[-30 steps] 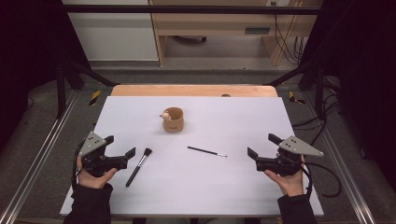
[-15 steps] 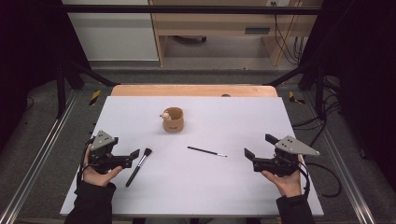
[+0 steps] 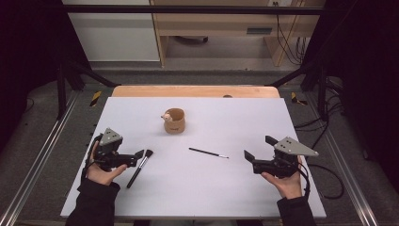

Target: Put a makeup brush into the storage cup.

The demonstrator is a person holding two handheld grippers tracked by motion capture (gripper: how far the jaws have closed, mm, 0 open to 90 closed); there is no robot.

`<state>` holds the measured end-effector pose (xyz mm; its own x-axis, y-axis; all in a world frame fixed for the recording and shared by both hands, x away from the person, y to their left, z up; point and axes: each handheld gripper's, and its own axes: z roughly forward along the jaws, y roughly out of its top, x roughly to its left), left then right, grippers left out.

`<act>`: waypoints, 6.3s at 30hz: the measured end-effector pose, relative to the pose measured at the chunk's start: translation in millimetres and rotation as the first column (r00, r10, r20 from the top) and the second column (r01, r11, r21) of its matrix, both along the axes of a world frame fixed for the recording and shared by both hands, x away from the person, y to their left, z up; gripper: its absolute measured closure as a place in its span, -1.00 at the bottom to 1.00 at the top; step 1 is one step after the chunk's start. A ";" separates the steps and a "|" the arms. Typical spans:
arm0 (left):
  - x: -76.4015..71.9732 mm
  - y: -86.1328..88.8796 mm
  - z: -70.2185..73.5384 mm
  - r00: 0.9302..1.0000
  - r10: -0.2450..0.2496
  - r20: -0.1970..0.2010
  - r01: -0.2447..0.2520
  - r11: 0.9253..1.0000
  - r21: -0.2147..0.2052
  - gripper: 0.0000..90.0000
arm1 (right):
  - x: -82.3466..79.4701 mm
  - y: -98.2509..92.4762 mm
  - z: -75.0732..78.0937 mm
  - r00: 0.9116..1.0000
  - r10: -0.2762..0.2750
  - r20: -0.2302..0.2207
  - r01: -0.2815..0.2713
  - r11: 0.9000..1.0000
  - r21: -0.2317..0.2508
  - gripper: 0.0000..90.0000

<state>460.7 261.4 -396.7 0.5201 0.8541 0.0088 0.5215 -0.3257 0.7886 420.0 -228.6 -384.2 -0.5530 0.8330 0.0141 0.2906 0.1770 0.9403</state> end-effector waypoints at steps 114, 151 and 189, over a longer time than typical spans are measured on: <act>7.9 -21.1 -34.9 0.938 -0.062 -0.340 0.155 0.955 0.254 0.73 | 0.8 7.3 -0.8 0.999 0.038 -0.033 -0.038 0.999 0.001 -0.81; -20.7 -31.1 4.5 0.999 -0.038 -0.030 0.041 0.994 0.104 0.73 | -0.8 13.2 1.1 0.998 0.047 -0.029 -0.046 0.998 0.036 -0.80; -19.6 -31.3 26.9 0.979 0.052 0.196 -0.032 0.994 -0.103 0.73 | -1.6 12.2 1.1 0.999 0.031 -0.018 -0.030 0.999 0.019 -0.81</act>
<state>441.1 230.1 -369.8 0.4798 0.8771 0.0223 0.3637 -0.2220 0.9047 418.4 -216.3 -383.1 -0.5776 0.8153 0.0399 0.3029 0.1686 0.9380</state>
